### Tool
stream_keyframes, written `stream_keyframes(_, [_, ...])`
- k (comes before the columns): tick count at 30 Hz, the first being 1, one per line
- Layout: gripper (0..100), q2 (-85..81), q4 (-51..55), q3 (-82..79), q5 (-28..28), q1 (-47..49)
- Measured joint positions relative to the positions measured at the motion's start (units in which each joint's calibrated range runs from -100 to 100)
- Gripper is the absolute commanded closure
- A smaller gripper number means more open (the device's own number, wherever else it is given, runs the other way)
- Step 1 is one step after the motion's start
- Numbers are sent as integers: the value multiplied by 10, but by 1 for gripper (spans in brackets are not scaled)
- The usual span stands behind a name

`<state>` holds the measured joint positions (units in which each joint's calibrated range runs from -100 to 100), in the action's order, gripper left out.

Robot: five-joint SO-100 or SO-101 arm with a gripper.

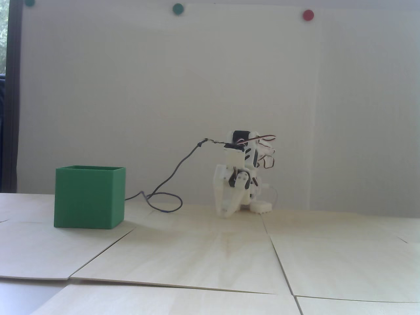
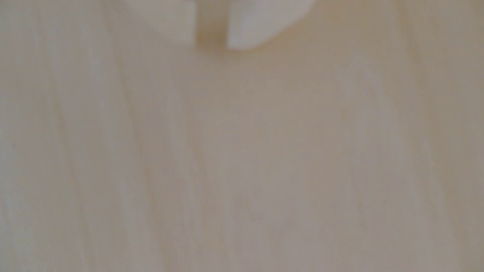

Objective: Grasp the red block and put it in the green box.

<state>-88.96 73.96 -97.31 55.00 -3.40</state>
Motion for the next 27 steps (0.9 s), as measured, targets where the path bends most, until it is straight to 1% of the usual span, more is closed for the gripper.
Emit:
stream_keyframes(5, [98,-17,16,2,-3,2])
stream_keyframes(27, [98,-23,16,2,-3,2])
